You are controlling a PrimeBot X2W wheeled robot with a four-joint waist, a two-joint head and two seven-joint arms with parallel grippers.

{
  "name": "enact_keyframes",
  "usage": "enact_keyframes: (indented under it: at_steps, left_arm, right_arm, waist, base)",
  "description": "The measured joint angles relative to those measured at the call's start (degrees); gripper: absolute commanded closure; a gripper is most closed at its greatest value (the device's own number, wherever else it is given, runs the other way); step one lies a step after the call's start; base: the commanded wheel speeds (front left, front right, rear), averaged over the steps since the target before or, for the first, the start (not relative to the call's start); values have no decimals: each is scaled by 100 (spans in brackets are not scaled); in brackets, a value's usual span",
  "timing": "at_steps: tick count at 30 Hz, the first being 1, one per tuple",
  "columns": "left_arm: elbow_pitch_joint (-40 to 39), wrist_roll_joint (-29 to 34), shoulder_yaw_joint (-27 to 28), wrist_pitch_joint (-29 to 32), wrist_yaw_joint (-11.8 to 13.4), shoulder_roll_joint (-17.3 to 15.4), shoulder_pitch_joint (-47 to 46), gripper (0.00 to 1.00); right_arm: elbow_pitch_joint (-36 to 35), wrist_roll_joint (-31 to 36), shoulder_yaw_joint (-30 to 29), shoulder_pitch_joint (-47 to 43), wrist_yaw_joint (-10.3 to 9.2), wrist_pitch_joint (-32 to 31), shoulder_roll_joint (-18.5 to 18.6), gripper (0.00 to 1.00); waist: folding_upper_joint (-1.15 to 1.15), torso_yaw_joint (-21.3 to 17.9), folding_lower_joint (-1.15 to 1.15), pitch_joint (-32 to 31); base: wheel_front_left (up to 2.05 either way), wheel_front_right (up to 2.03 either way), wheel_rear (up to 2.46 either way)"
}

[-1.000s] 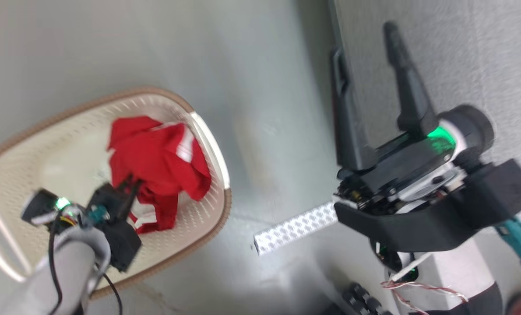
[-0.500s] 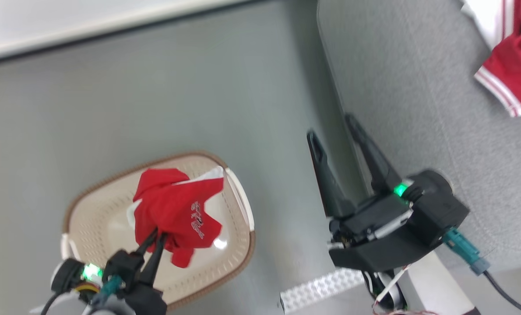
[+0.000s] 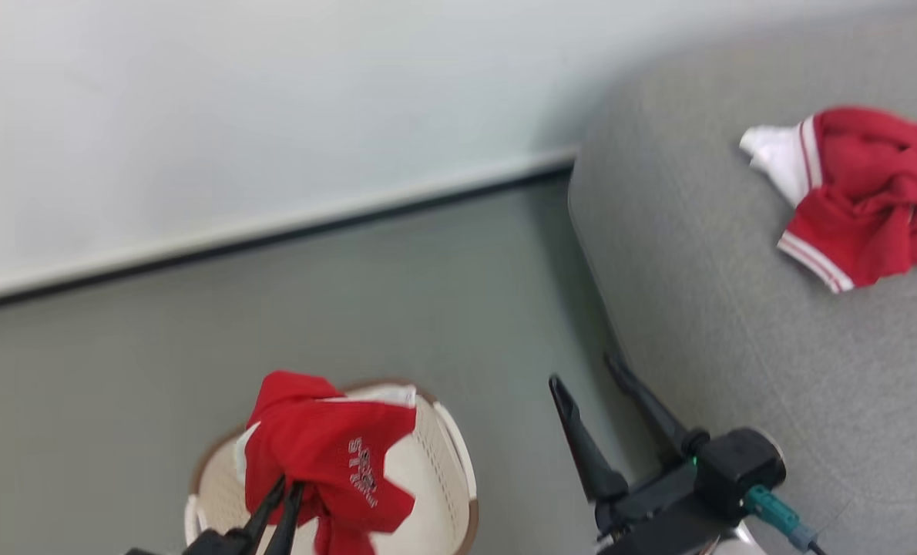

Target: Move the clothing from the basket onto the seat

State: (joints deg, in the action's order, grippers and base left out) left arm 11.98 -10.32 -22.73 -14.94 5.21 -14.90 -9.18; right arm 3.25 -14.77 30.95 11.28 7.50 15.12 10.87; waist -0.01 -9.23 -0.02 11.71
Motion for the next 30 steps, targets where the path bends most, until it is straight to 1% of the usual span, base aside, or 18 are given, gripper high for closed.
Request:
enact_keyframes:
  at_steps: [6, 15, 16, 24, 28, 30]
  left_arm:
    - [-372, 40, 349, 0, -70, 165, 365, 100]
    - [-782, 172, 670, 0, -361, 378, 424, 100]
    - [-831, 198, 671, 0, -370, 403, 408, 100]
    - [-843, 455, 422, 0, -776, 501, -119, 100]
    - [-619, 497, 240, 0, -915, 701, -554, 100]
    - [-511, 497, 159, 0, -923, 772, -735, 100]
  right_arm:
    - [133, -142, 145, -219, 0, 0, 105, 0]
    - [171, -236, 331, -343, 0, 0, 131, 0]
    - [176, -236, 354, -359, 0, 0, 134, 0]
    - [167, -293, 508, -358, 0, 0, 164, 0]
    - [90, -290, 659, -303, 0, 0, 162, 0]
    - [20, -282, 730, -242, 0, 0, 147, 0]
  waist:
    - [0, 52, 0, -658]
    - [0, 31, 1, -1263]
    - [0, 22, 1, -1299]
    - [1, -3, 3, -1358]
    - [1, -51, 2, -1339]
    - [1, -87, 2, -1333]
  base:
    - [0, 0, 0]
    - [0, 0, 0]
    - [0, 0, 0]
    - [0, 0, 0]
    - [0, 0, 0]
    - [0, 0, 0]
